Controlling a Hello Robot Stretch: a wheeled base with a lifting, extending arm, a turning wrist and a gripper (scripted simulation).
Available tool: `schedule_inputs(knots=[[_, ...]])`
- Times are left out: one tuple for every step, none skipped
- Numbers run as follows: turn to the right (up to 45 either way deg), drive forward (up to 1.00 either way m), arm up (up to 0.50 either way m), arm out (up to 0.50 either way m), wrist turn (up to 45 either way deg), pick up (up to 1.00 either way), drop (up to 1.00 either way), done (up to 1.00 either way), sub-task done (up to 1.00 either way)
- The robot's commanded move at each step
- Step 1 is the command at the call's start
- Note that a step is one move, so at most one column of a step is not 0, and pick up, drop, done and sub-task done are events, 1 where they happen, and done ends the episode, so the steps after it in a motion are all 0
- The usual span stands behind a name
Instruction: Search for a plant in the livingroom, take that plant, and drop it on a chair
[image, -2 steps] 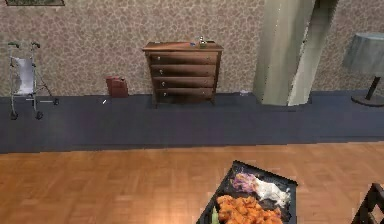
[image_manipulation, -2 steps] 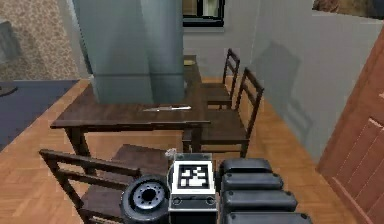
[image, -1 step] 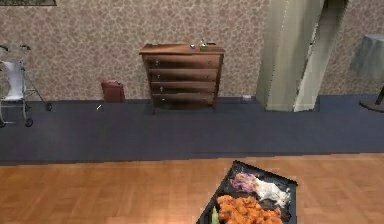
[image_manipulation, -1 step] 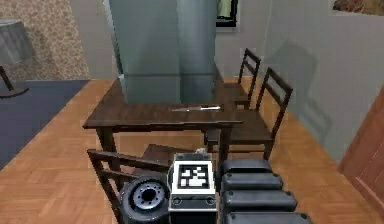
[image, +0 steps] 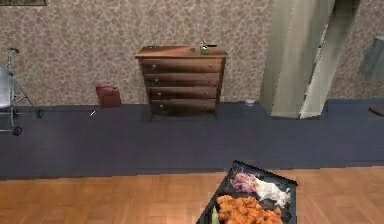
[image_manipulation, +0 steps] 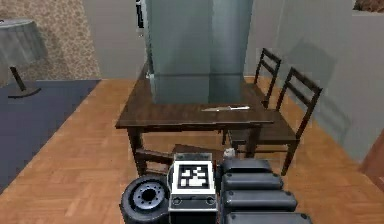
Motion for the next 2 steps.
schedule_inputs(knots=[[-45.0,0.00,0.00,0.00,0.0,0.00,0.00,0.00,0.00],[-45.0,0.00,0.00,0.00,0.0,0.00,0.00,0.00,0.00]])
